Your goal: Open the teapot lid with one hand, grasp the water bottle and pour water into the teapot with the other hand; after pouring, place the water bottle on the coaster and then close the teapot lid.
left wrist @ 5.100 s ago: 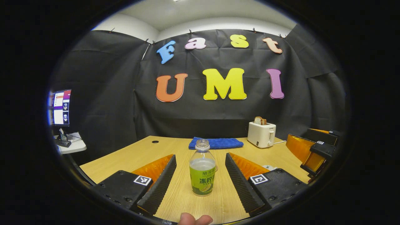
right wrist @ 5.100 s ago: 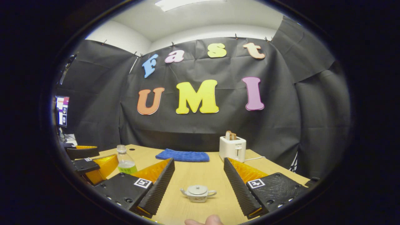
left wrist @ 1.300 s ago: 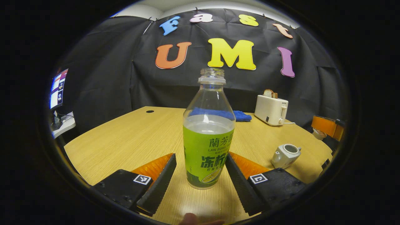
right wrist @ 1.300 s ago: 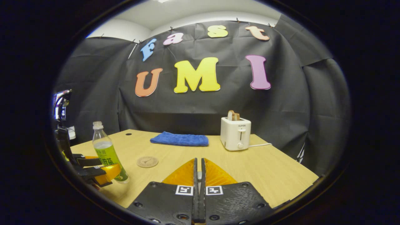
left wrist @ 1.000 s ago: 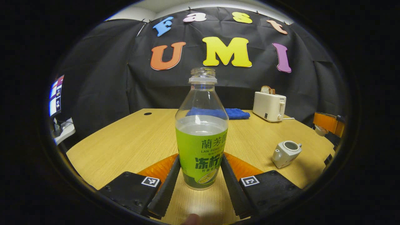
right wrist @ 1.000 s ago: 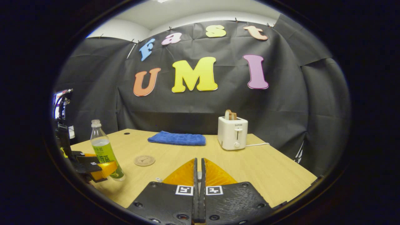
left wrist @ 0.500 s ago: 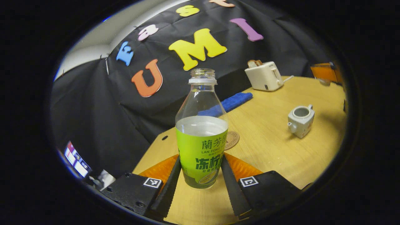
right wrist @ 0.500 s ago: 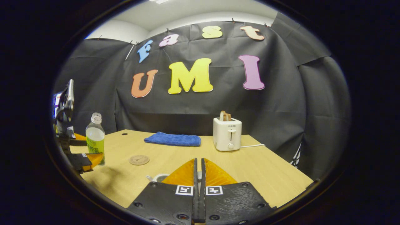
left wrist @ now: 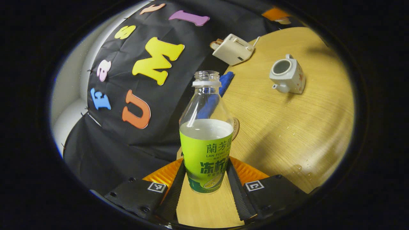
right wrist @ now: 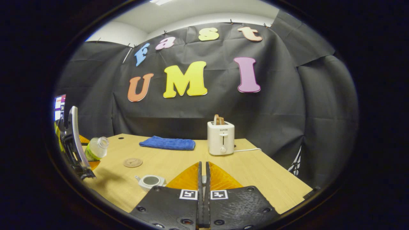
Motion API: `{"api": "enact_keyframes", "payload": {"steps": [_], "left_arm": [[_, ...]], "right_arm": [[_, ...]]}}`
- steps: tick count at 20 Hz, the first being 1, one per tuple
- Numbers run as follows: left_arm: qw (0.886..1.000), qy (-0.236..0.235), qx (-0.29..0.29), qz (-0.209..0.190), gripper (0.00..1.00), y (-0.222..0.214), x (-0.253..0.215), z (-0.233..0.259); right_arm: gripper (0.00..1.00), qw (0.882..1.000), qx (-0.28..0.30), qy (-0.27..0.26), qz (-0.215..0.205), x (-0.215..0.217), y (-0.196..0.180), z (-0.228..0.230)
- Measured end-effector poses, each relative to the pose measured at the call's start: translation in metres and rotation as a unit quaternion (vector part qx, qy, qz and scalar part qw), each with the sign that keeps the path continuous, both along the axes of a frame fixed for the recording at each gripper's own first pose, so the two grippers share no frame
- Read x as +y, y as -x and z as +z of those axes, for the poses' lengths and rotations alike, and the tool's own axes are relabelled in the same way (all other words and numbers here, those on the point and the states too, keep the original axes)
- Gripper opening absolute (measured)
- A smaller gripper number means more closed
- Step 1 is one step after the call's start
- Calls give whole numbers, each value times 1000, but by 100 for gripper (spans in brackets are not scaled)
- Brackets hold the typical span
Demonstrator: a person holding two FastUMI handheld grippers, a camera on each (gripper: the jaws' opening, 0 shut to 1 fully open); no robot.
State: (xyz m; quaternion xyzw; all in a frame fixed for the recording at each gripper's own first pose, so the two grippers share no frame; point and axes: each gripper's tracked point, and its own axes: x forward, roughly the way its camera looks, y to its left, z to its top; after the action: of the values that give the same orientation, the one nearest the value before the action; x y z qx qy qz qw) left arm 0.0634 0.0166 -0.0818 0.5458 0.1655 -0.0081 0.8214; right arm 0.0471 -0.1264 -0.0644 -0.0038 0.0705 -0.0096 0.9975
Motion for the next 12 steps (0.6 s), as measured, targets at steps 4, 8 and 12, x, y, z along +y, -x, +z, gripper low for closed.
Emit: {"api": "enact_keyframes", "payload": {"steps": [4,8,12], "left_arm": [[996,-89,3,-28,74,-5,-9,11],[989,-140,12,-41,74,-4,-23,11],[980,-188,7,-57,74,6,-39,5]], "right_arm": [[0,1000,4,-8,4,-6,1,-6],[0,1000,4,-14,3,-15,3,-10],[0,1000,7,-12,8,-18,6,-16]]}}
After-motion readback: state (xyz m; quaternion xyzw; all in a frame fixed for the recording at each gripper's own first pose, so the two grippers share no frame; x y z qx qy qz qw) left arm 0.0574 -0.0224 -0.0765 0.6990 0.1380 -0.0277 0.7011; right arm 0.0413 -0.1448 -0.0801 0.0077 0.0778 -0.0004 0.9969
